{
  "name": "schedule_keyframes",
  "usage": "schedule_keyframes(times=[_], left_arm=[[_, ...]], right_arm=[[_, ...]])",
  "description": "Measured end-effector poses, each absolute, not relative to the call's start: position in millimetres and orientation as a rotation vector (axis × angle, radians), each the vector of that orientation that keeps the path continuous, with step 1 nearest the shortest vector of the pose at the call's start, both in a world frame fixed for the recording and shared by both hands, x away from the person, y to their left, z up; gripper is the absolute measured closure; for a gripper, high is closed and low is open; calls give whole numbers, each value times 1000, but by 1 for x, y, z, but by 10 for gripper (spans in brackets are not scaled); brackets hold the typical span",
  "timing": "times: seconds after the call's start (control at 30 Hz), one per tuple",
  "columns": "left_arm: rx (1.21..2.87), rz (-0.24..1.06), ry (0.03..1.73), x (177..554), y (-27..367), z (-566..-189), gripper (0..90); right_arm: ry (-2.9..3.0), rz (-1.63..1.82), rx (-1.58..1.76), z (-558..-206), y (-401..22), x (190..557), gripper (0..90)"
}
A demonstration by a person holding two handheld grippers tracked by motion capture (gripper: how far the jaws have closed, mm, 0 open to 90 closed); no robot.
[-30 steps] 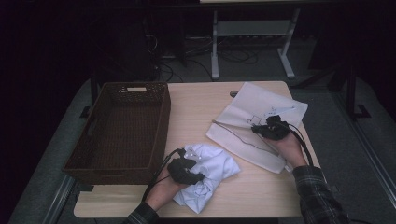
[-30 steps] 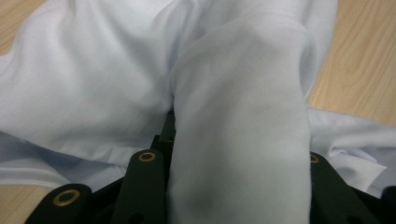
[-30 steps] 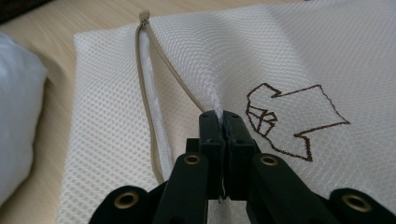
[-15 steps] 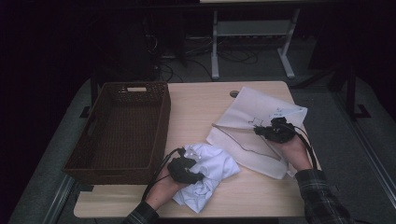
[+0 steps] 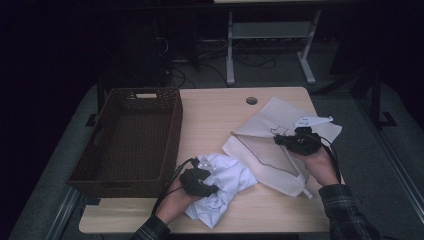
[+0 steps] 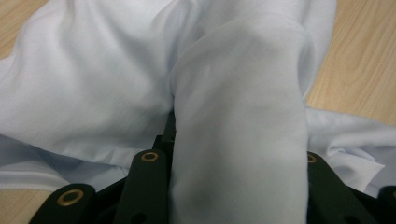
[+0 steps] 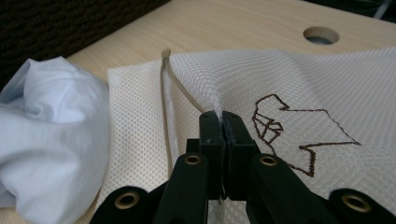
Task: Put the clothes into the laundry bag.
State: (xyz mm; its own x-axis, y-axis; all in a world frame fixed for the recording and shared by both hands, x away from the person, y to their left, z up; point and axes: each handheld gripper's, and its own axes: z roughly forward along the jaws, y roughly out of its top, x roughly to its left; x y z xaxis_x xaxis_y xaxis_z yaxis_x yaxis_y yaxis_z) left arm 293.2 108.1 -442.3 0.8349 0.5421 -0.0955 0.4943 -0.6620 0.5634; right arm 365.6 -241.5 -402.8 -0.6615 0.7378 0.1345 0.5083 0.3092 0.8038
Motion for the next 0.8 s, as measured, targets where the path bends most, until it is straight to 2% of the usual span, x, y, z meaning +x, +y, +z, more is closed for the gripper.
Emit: schedule_keyframes(times=[0.37, 0.63, 0.8], left_arm=[[2431, 115, 747, 293, 107, -441, 644], [2444, 164, 701, 290, 110, -428, 662], [2430, 148, 665, 285, 110, -414, 662]], right_arm=[[2228, 1366, 1112, -384, -245, 368, 873], [2244, 1334, 1118, -390, -244, 371, 873], [2258, 1317, 1123, -394, -242, 372, 872]])
